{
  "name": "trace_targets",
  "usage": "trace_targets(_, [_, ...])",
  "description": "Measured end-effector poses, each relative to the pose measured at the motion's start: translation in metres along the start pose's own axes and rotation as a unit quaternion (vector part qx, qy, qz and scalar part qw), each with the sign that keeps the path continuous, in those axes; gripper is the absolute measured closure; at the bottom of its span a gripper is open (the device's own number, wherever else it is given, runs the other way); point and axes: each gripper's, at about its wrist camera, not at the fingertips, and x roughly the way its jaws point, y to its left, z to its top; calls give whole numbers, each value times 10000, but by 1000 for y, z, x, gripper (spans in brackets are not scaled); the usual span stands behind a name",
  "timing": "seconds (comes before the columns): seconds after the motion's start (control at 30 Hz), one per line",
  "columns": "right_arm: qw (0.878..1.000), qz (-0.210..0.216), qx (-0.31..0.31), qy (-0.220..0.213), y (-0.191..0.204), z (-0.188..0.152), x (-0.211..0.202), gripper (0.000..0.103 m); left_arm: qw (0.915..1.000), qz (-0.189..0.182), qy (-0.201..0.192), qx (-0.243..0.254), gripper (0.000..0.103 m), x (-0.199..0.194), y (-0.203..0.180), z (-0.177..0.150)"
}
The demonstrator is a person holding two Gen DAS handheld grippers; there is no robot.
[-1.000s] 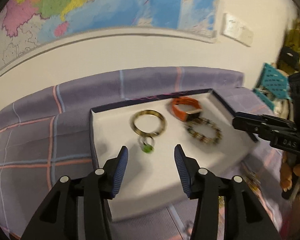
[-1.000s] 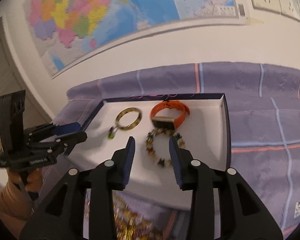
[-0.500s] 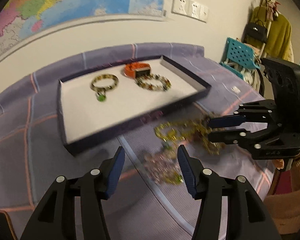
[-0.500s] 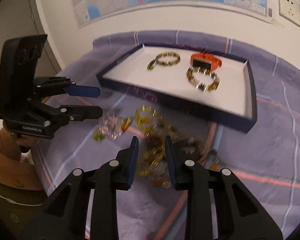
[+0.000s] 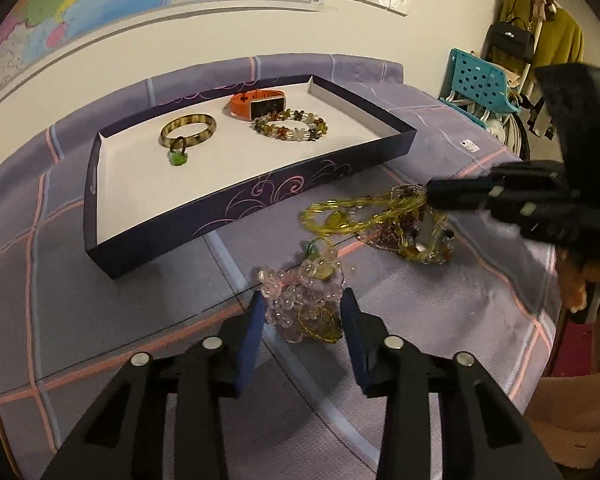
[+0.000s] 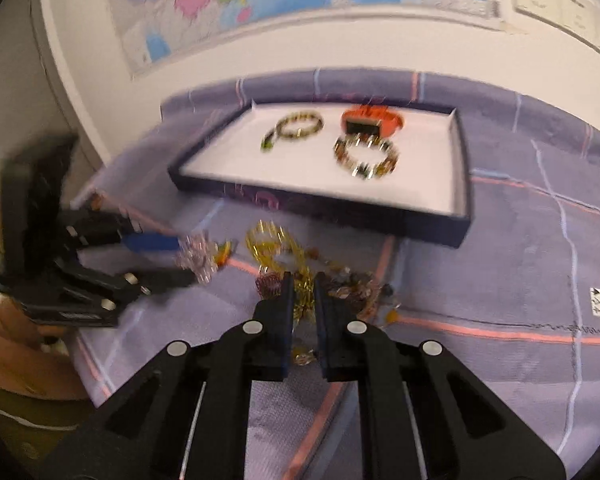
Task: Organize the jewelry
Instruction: 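Grasp the gold chain necklace with the right gripper while the left gripper returns to the pile, then lift the gold chain with the right gripper while the left gripper grasps the pink crystal bracelet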
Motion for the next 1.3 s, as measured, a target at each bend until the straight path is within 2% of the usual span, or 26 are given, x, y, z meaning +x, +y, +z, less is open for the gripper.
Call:
trace_targets(0.07, [9997, 47, 112, -188, -4, 6, -12, 93, 10000, 17, -43, -6, 75, -4, 2, 0])
trace_targets(0.13, [9988, 153, 225, -413, -8, 14, -26, 93, 9999, 37, -92, -42, 88, -9, 5, 0])
trace_targets(0.17, [9982, 184, 244, -508, -9, 17, -32, 93, 9999, 13, -116, -93, 89, -12, 8, 0])
trace_targets(0.23, [9966, 274, 294, -720, -10, 25, -46, 93, 9997, -10, -180, -165, 97, -18, 13, 1])
trace_targets(0.43, [9925, 300, 262, -1158, -6, 38, -76, 93, 9990, -32, -400, -213, 96, -39, 20, -1])
trace_targets(0.53, [9902, 485, 241, -1289, -5, 40, -91, 93, 9989, -42, -423, -175, 93, -42, 18, -1])
trace_targets(0.67, [9915, 516, 121, -1192, 1, 34, -99, 93, 9990, -117, -411, -87, 85, -38, 12, -2])
trace_targets(0.8, [9935, 550, 143, -983, 5, 22, -89, 93, 9992, -176, -351, -17, 79, -31, 5, -2])
trace_targets(1.03, [9933, 688, 310, -870, 5, 10, -76, 93, 9996, -96, -225, 132, 62, -23, -1, -8])
trace_targets(1.17, [9934, 749, 334, -797, 6, 9, -68, 93, 9998, 108, -116, 77, 60, -14, 2, -9])
trace_targets(1.3, [9932, 807, 336, -770, 9, 9, -64, 93, 9998, 2, -200, -51, 61, -13, 12, -1])
